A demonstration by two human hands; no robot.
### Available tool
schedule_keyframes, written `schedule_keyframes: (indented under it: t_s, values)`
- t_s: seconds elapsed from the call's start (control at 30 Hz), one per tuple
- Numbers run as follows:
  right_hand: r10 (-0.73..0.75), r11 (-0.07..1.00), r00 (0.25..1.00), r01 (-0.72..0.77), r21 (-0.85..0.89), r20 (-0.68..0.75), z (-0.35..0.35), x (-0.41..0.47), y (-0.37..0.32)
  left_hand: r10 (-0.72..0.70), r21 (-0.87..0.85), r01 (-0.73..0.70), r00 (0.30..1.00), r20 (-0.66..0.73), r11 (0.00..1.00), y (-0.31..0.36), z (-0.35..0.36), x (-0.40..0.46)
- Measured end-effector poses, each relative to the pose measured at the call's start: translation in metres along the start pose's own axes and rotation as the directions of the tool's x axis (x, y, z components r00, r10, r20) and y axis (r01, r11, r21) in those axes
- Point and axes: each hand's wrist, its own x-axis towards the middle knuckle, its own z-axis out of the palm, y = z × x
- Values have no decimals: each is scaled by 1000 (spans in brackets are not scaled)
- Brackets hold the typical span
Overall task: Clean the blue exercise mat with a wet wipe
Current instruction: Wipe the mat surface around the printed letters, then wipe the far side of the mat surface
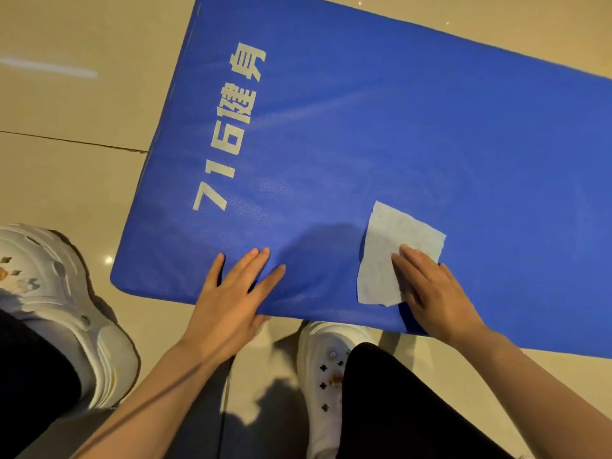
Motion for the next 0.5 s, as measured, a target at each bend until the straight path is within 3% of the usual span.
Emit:
schedule_keyframes:
  t_s: [0.1,0.23,0.3,0.5]
  values:
    - [101,995,988,-98,-25,113,-9,-15,-9,48,61,-44,997,-63,997,-2,-6,2]
    - [-29,998,982,20,52,186,-29,-32,-35,153,133,-126,963,-221,983,1,-29,-3]
    - [-38,990,979,11,139,198,-36,-43,-42,213,191,-160,931,-297,968,4,-49,0]
    - [40,995,993,-30,94,-108,-97,-76,-43,274,252,-191,895,-352,949,29,-149,25]
